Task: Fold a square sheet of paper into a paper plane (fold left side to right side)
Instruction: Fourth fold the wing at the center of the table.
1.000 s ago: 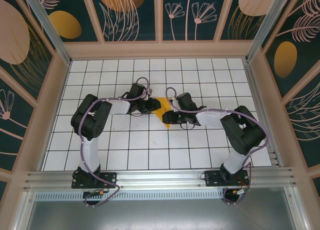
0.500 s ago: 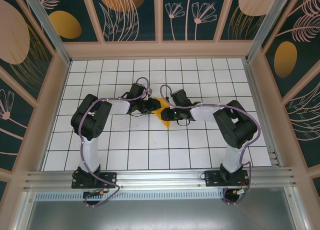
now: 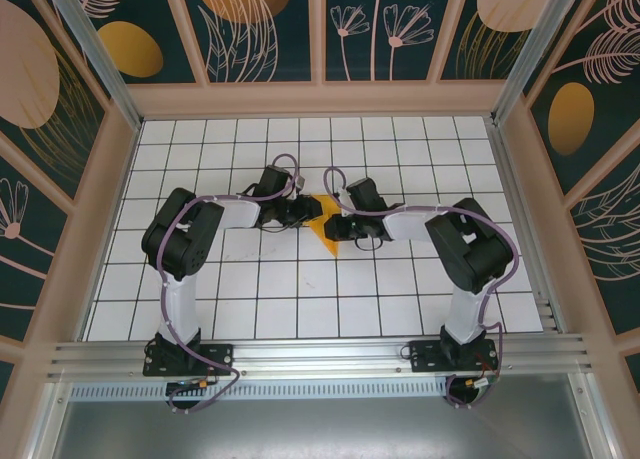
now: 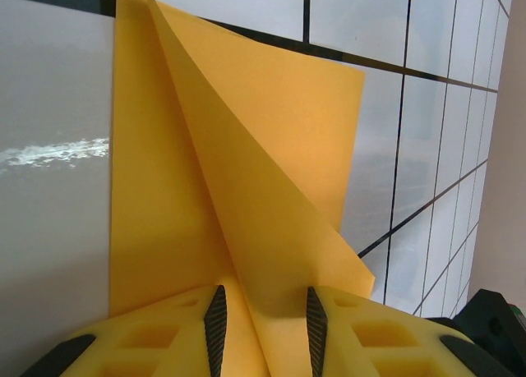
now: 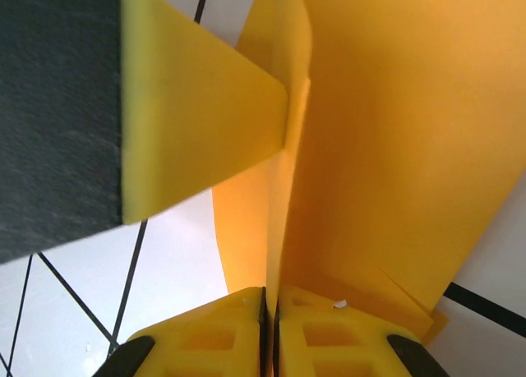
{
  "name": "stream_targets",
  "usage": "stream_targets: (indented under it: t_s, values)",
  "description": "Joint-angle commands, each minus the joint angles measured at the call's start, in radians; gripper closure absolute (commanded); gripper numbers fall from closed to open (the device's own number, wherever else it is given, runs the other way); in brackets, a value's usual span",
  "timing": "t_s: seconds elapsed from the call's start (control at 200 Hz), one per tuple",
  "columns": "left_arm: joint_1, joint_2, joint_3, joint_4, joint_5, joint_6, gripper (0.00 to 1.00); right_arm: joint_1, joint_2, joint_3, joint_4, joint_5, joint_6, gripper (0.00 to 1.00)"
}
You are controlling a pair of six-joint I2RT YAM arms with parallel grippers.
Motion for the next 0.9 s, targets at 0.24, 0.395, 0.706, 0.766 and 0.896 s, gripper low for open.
stream_targets:
  t_s: [0.24, 0.395, 0.706, 0.766, 0.896]
  values:
    - [-0.021, 0.066, 0.017, -0.059, -0.041, 0.031, 0.65, -0.042, 0.025, -0.05, 0.099, -0.126, 0.01, 0.87]
    - [-0.027, 0.079, 0.04, -0.104, -0.064, 0.049, 0.65, -0.042, 0.031, -0.061, 0.114, -0.144, 0.014, 0.87]
    - [-0.032, 0.101, 0.077, -0.186, -0.11, 0.084, 0.65, -0.041, 0.042, -0.084, 0.154, -0.169, 0.029, 0.87]
    - [-0.033, 0.105, 0.084, -0.202, -0.121, 0.09, 0.64, -0.068, 0.042, -0.088, 0.161, -0.172, 0.031, 0.86]
    - [-0.035, 0.114, 0.097, -0.235, -0.144, 0.103, 0.64, -0.072, 0.039, -0.09, 0.168, -0.177, 0.034, 0.85]
